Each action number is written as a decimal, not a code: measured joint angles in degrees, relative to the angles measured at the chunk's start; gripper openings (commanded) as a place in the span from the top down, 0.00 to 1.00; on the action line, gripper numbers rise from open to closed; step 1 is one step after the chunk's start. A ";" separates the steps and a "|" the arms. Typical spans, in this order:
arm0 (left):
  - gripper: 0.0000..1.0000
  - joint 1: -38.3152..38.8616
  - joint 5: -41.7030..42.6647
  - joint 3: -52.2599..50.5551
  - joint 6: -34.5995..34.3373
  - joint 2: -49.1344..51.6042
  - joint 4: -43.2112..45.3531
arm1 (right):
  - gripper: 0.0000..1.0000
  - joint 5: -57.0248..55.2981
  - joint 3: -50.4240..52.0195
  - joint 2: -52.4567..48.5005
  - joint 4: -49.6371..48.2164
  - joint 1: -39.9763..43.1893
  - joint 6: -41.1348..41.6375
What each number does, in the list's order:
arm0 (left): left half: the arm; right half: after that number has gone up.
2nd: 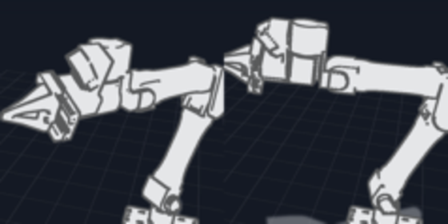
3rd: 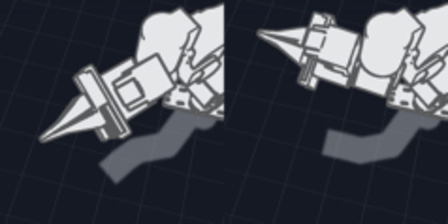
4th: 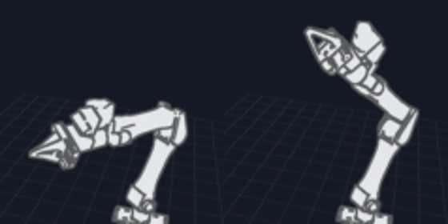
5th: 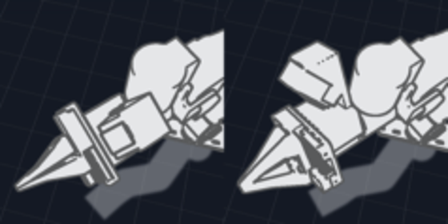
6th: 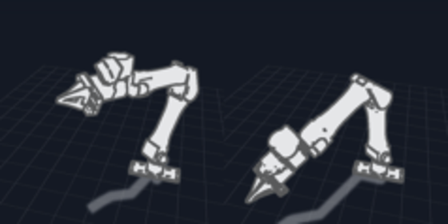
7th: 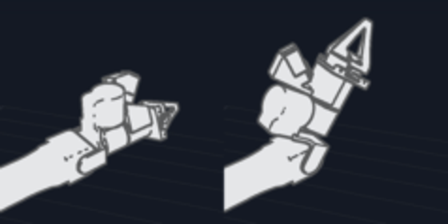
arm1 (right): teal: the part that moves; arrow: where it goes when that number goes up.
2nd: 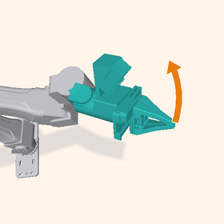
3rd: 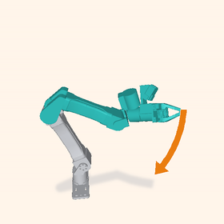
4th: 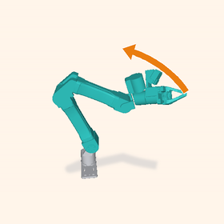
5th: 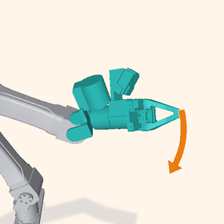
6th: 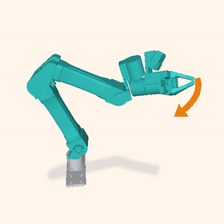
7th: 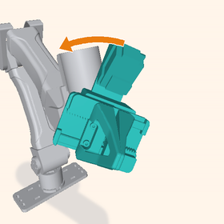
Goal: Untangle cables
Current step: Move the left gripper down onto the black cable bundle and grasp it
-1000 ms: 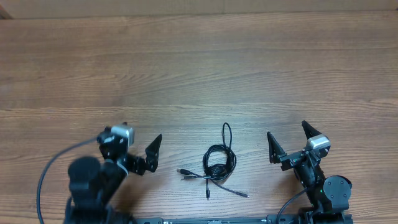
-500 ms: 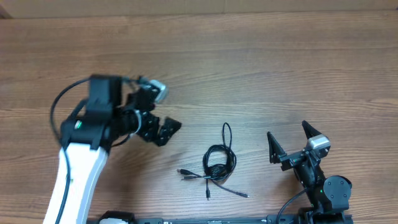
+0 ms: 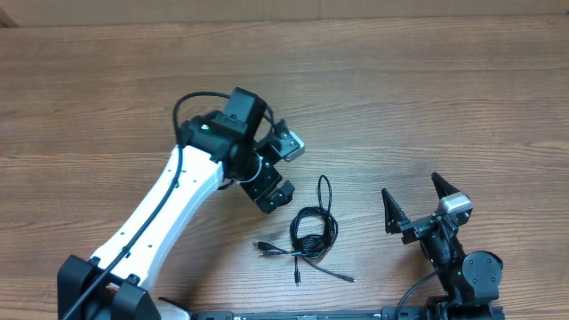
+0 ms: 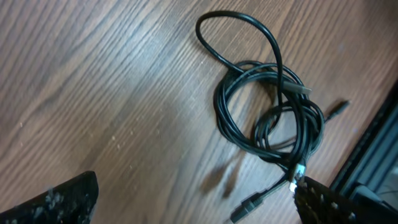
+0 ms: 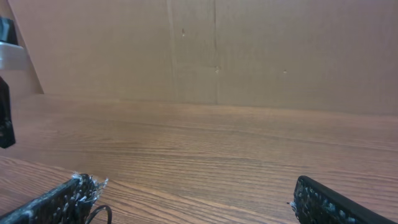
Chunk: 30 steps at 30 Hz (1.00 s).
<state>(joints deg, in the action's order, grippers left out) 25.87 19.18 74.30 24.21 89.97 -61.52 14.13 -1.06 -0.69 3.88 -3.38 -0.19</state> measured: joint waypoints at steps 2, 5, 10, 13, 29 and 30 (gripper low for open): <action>0.00 1.92 -0.81 0.02 0.02 1.27 2.43 | 0.00 0.00 0.00 0.00 0.02 0.00 0.00; 0.00 3.06 -0.98 0.02 0.02 2.49 4.52 | 0.00 0.00 0.00 0.00 0.00 0.00 -0.02; 0.00 3.26 -1.03 0.13 0.02 2.89 6.93 | 0.00 0.00 0.00 0.00 0.02 0.00 -0.04; 0.00 3.43 -0.98 0.39 -0.28 5.49 6.25 | 0.00 0.00 0.00 0.00 0.00 0.00 -0.02; 0.26 9.44 -1.86 0.44 -1.68 18.34 5.42 | 0.00 0.02 0.00 0.00 0.02 0.00 0.00; 0.26 9.42 -1.88 0.44 -1.73 18.80 5.44 | 0.00 0.02 0.00 0.00 0.02 0.00 0.00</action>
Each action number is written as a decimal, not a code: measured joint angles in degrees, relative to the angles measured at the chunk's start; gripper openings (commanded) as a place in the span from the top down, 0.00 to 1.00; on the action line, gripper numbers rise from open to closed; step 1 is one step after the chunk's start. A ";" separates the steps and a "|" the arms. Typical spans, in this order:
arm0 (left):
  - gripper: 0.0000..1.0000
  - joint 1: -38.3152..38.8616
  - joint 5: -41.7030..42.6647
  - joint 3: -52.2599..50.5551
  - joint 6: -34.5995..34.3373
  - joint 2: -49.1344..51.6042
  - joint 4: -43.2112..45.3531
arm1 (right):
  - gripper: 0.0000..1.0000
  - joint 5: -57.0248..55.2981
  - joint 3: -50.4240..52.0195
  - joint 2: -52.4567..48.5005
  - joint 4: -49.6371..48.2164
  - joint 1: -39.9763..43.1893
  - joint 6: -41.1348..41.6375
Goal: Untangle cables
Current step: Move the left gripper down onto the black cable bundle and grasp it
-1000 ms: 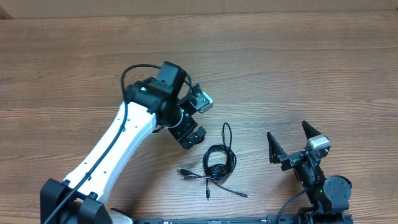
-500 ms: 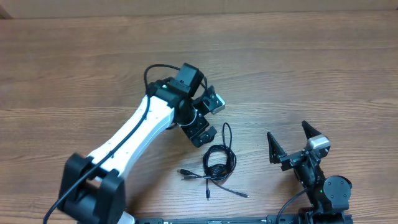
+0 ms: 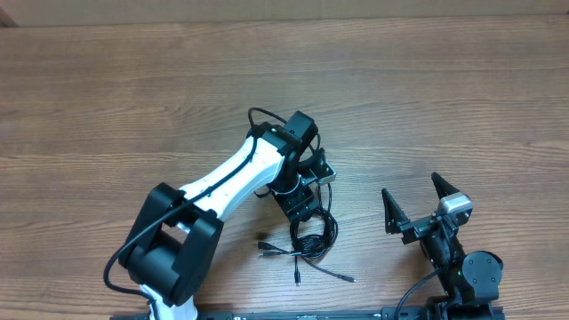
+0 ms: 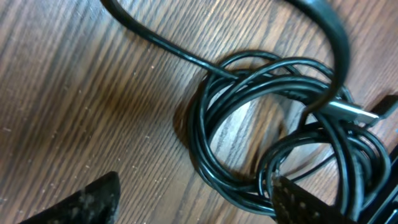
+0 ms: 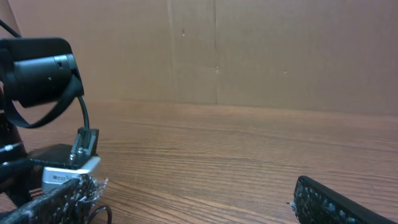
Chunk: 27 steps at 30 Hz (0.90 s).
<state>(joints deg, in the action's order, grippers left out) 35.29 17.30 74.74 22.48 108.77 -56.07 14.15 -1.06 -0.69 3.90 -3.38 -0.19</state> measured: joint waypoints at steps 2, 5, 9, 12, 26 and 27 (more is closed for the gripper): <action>0.20 0.00 -0.04 0.00 0.00 0.66 -0.07 | 0.00 0.00 0.00 0.00 0.02 0.00 0.00; 0.17 0.31 -0.17 -0.13 -0.31 0.92 -0.37 | 0.00 0.00 0.00 0.00 0.00 0.00 -0.02; 0.17 1.49 -0.63 -1.86 -1.60 0.96 2.10 | 0.00 0.00 0.00 0.00 -0.02 0.00 -0.02; 0.19 2.27 -0.87 -3.23 -2.89 0.96 2.80 | 0.00 -0.02 0.00 0.00 0.00 0.00 -0.02; 0.50 4.31 -1.29 -7.43 -5.88 0.57 10.43 | 0.00 -0.04 0.00 0.00 -0.02 0.00 -0.04; 0.54 4.44 -1.27 -7.63 -5.92 0.48 10.91 | 0.00 -0.02 0.00 0.00 -0.02 0.00 -0.02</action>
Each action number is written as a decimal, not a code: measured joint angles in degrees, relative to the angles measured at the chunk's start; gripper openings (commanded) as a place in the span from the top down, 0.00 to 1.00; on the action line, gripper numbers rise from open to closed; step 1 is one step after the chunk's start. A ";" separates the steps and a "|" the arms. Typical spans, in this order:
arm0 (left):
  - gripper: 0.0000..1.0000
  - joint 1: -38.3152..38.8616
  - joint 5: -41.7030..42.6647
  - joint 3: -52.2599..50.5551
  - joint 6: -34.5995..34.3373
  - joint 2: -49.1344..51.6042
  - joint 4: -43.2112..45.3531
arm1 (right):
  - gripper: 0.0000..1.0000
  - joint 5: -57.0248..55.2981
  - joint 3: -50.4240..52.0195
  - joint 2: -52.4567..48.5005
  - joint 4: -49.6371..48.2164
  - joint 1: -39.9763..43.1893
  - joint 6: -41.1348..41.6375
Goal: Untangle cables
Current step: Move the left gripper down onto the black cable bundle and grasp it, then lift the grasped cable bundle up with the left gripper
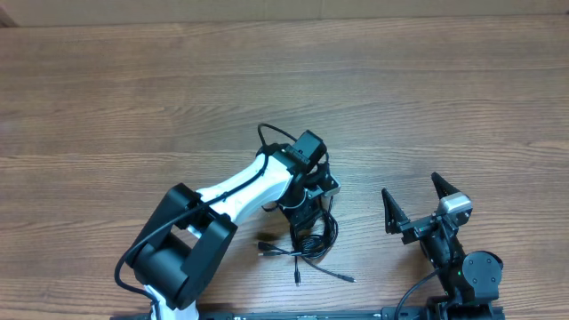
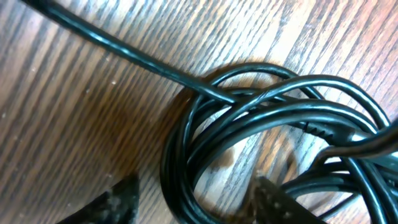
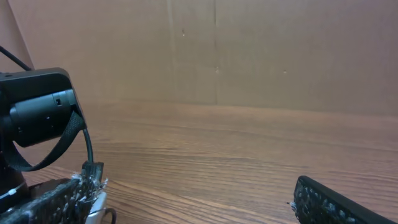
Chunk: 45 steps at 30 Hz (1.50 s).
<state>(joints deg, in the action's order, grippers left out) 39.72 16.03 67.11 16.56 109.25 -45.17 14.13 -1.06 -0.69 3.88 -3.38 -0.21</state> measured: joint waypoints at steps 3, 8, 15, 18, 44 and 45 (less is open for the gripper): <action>0.61 0.52 0.02 -0.59 -0.48 -0.07 1.38 | 0.00 0.00 0.00 0.00 0.02 0.00 -0.02; 0.68 0.83 -0.35 -2.08 -1.92 -0.74 3.67 | 0.00 0.00 0.00 0.00 0.02 0.00 0.02; 0.96 1.90 -3.30 -4.15 -5.90 -2.01 6.93 | 0.00 0.02 0.00 0.00 0.02 0.00 0.02; 0.96 2.29 -4.59 -4.22 -7.98 -2.14 7.50 | 0.00 0.02 0.00 0.00 0.02 0.00 0.00; 0.96 2.93 -25.92 9.14 -8.52 -17.81 13.55 | 0.00 0.02 0.00 0.00 0.02 0.00 0.00; 0.96 2.93 -25.99 9.14 -8.41 -18.23 13.62 | 0.00 0.02 0.00 0.00 0.00 0.00 0.02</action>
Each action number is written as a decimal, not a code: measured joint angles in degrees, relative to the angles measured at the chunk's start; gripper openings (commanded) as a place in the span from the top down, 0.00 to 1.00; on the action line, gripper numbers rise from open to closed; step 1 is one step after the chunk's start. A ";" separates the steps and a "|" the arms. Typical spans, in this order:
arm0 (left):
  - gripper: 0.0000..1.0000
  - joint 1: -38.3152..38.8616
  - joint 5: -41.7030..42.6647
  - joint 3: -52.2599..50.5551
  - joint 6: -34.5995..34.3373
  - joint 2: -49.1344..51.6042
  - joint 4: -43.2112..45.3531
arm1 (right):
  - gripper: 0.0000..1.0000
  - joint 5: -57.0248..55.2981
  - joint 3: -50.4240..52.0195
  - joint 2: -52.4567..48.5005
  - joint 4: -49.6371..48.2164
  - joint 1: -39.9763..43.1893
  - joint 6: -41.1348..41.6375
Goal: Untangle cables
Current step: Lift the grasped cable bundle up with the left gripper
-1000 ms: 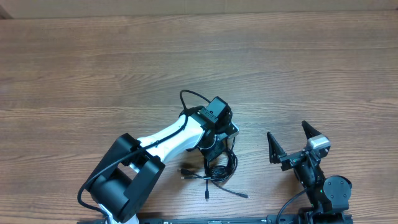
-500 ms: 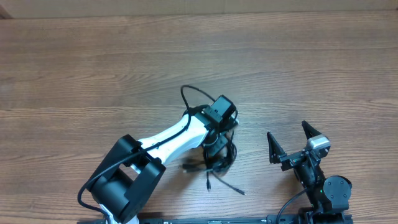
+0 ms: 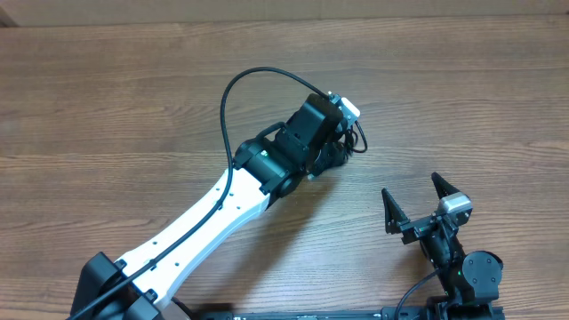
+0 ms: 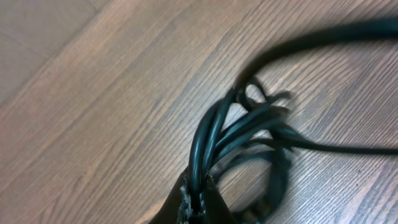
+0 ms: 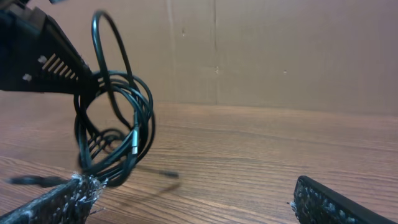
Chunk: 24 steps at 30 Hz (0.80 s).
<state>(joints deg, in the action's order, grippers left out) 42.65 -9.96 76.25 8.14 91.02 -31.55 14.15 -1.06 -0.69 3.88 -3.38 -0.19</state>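
Note:
A tangled bundle of black cables (image 5: 115,127) hangs in the air, lifted off the wooden table (image 3: 462,107). My left gripper (image 4: 198,190) is shut on several strands at the top of the bundle (image 4: 249,124). Loose ends trail down toward the wood, one plug end (image 5: 163,175) just above it. In the overhead view only a small loop of the bundle (image 3: 356,139) shows past the left wrist, right of the table's middle. My right gripper (image 3: 418,212) stands open at the near right, nothing between its fingers (image 5: 59,205), with the bundle ahead to its left.
The left arm (image 3: 222,204) stretches diagonally from the near left corner to the middle of the table. Its own black wire (image 3: 233,89) arcs above it. A brown cardboard wall (image 5: 280,50) closes the far side.
The left gripper was low over the bundle near the front edge with its fingers either side of the coil. Now it is shut on strands and holds the bundle up, farther back and to the right.
The left gripper stood open to the left of the bundle lying near the front edge. Then it was right over the coil, then lower with its fingers around strands. Now the bundle hangs from it off the table. The right arm has stayed still and open.

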 measured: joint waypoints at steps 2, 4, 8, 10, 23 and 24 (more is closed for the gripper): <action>0.96 0.00 -0.20 0.00 0.44 -0.59 0.37 | 0.00 0.00 0.00 0.00 0.00 0.00 -0.02; 0.96 -0.02 -0.24 0.00 0.76 -1.07 0.79 | 0.00 0.00 0.00 0.00 0.02 0.00 -0.02; 0.96 0.00 -0.20 0.00 0.87 -2.62 1.64 | 0.00 -0.02 0.00 0.00 0.02 0.00 -0.02; 0.96 0.00 -0.20 0.00 1.01 -3.65 1.81 | 0.00 -0.02 0.00 0.00 0.02 0.00 -0.04; 0.96 0.00 10.97 0.00 -6.45 -9.18 9.09 | 0.00 1.01 -0.17 0.11 -10.54 0.00 6.47; 0.96 0.00 12.48 0.00 -7.30 -9.64 9.81 | 0.00 1.11 -0.50 0.11 -9.11 0.02 8.70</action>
<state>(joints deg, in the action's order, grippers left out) 42.65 2.52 76.25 0.84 81.38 -21.74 15.27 -1.56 -0.58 -5.23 -3.36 8.51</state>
